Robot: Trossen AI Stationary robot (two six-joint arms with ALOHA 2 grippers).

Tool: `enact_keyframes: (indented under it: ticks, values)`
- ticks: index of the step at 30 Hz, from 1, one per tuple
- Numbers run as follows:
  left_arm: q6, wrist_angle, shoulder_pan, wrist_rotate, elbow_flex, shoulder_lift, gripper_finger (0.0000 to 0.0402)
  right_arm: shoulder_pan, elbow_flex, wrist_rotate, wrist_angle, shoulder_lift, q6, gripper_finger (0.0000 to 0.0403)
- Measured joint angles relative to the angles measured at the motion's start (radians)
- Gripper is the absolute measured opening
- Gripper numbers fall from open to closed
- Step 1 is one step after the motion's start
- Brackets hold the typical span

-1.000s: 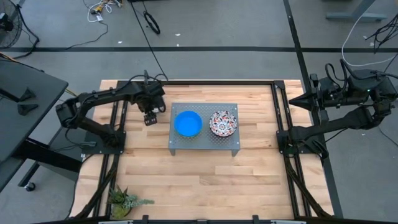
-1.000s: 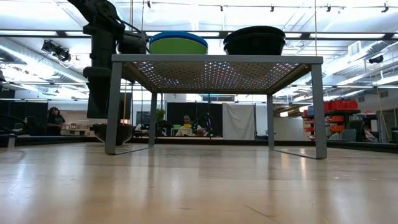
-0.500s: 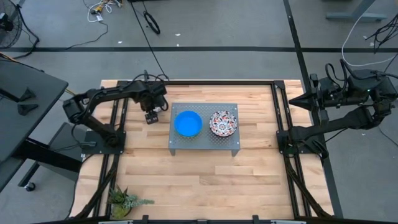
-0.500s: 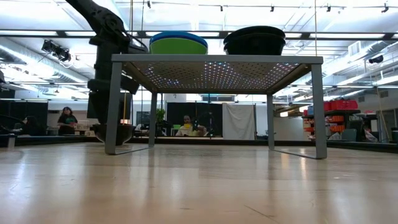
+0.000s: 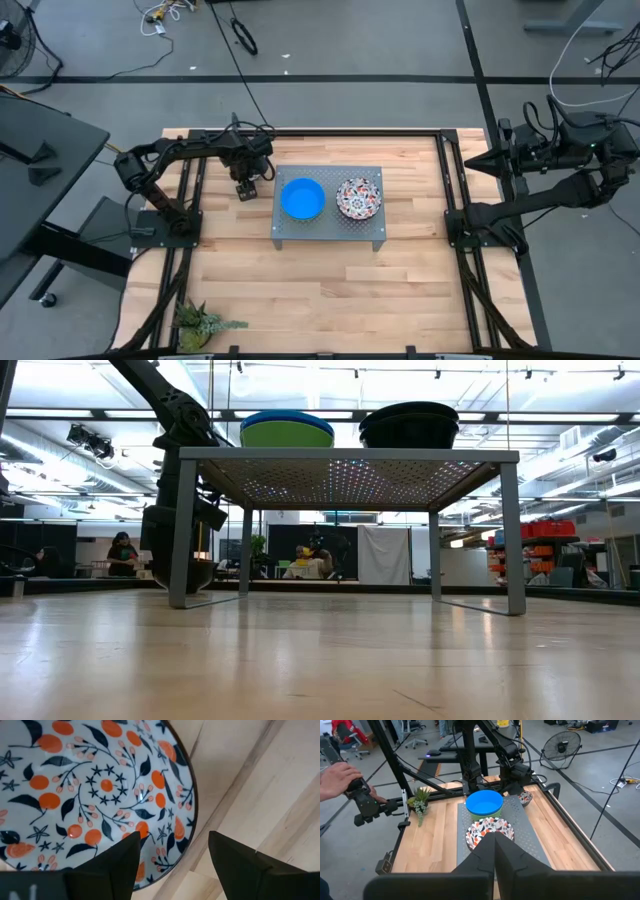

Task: Pick & Place Mini bowls
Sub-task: Stack the white patterned bowl on top of the white patterned bowl on the shelf

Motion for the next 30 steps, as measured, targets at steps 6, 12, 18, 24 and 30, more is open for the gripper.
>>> enact_keyframes:
  ticks: [6,12,18,24,30]
  values:
    - [0.0,0.0,0.0,0.0,0.0,0.0,0.0214,0.0,0.0,0.0,0.0,0.0,0.0,0.0007]
    - [0.0,0.0,0.0,0.0,0.0,0.0,0.0161,0.0,0.0,0.0,0.0,0.0,0.0,0.0007]
    - [0.0,0.0,0.0,0.0,0.0,0.0,0.0116,0.0,0.0,0.0,0.0,0.0,0.0,0.0007]
    - [0.0,-0.001,0.0,0.014,0.0,0.0,0.0088,0.0,0.0,0.0,0.0,0.0,0.0,0.0007]
    - [0.0,-0.005,0.0,0.012,0.002,0.0,0.0057,0.0,0.0,0.0,0.0,0.0,0.0,0.0006]
